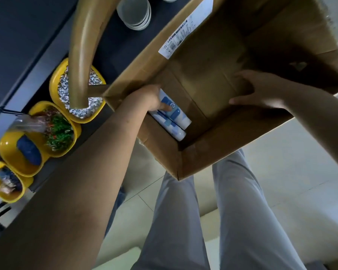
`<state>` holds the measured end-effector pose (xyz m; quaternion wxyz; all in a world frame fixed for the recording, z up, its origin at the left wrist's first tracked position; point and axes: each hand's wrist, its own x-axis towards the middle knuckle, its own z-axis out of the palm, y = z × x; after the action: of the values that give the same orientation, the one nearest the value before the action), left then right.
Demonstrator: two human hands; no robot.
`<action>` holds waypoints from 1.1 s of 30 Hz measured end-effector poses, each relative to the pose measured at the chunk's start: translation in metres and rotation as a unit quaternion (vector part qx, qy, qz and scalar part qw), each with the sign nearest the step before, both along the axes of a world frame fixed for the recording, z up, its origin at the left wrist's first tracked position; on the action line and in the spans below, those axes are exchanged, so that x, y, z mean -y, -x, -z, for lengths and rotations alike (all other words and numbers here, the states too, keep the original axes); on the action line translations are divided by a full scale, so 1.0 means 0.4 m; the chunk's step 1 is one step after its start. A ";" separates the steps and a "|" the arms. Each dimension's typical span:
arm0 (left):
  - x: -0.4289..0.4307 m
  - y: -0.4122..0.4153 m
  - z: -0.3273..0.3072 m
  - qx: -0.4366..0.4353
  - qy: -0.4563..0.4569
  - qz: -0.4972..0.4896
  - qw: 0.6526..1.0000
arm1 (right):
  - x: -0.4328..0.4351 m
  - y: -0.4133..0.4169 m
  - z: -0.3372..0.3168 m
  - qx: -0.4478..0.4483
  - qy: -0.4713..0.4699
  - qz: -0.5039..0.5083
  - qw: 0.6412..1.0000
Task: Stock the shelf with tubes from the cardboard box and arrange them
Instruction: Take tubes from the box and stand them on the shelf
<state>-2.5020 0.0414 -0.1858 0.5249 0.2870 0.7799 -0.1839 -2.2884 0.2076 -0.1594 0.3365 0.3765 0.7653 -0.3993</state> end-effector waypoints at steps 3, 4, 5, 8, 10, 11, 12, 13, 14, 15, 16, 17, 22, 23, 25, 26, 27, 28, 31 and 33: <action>-0.009 -0.005 0.005 0.021 -0.009 -0.042 0.999 | 0.004 0.000 0.000 -0.003 0.012 0.011 1.000; -0.012 -0.004 0.006 0.028 -0.015 -0.064 0.997 | 0.004 0.001 0.001 -0.004 0.016 0.014 1.000; -0.014 -0.003 0.006 0.037 -0.024 -0.090 0.995 | 0.003 0.002 0.003 -0.004 0.020 0.016 1.000; 0.000 0.004 0.012 0.079 -0.049 -0.225 0.970 | 0.002 0.007 0.008 -0.007 0.027 0.023 0.999; 0.009 0.002 0.017 0.112 -0.057 -0.268 0.955 | 0.000 0.009 0.012 -0.007 0.029 0.028 0.999; 0.008 0.001 0.019 0.132 -0.062 -0.275 0.950 | -0.001 0.009 0.014 -0.006 0.030 0.028 0.999; 0.004 0.000 0.018 0.152 -0.072 -0.288 0.943 | -0.002 0.009 0.014 -0.005 0.030 0.027 0.999; -0.003 0.001 0.015 0.172 -0.088 -0.310 0.931 | -0.003 0.009 0.015 -0.003 0.030 0.026 0.999; -0.011 0.002 0.010 0.186 -0.107 -0.337 0.917 | -0.005 0.009 0.016 0.000 0.031 0.024 0.999; -0.017 0.005 0.009 0.194 -0.128 -0.363 0.902 | -0.007 0.010 0.018 0.003 0.032 0.023 0.999; -0.019 0.009 0.009 0.196 -0.146 -0.380 0.892 | -0.009 0.012 0.019 0.006 0.032 0.022 0.999; -0.018 0.013 0.013 0.194 -0.156 -0.378 0.892 | -0.011 0.015 0.020 0.008 0.033 0.021 0.999; 0.020 0.028 0.045 0.079 -0.049 -0.154 0.984 | -0.023 0.042 0.038 0.017 0.031 0.018 0.999; 0.024 0.031 0.048 0.072 -0.034 -0.134 0.988 | -0.026 0.048 0.043 0.024 0.032 0.019 0.999; 0.023 0.037 0.050 0.089 -0.033 -0.157 0.983 | -0.034 0.059 0.053 0.033 0.033 0.026 0.999; 0.020 0.038 0.049 0.101 -0.033 -0.165 0.980 | -0.036 0.065 0.056 0.032 0.035 0.034 0.998; 0.016 0.037 0.049 0.111 -0.028 -0.152 0.982 | -0.039 0.070 0.059 0.029 0.036 0.042 0.998; 0.013 0.032 0.049 0.112 -0.022 -0.120 0.986 | -0.042 0.074 0.062 0.026 0.033 0.049 0.998; 0.008 0.021 0.058 0.080 -0.025 -0.072 0.994 | -0.050 0.073 0.067 0.025 0.038 0.065 0.997; 0.006 0.018 0.071 0.071 -0.040 -0.084 0.993 | -0.061 0.064 0.072 0.022 0.052 0.071 0.996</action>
<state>-2.5092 0.0391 -0.2142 0.5807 0.2535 0.7687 -0.0872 -2.3141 0.2319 -0.1881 0.3434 0.4209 0.7069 -0.4529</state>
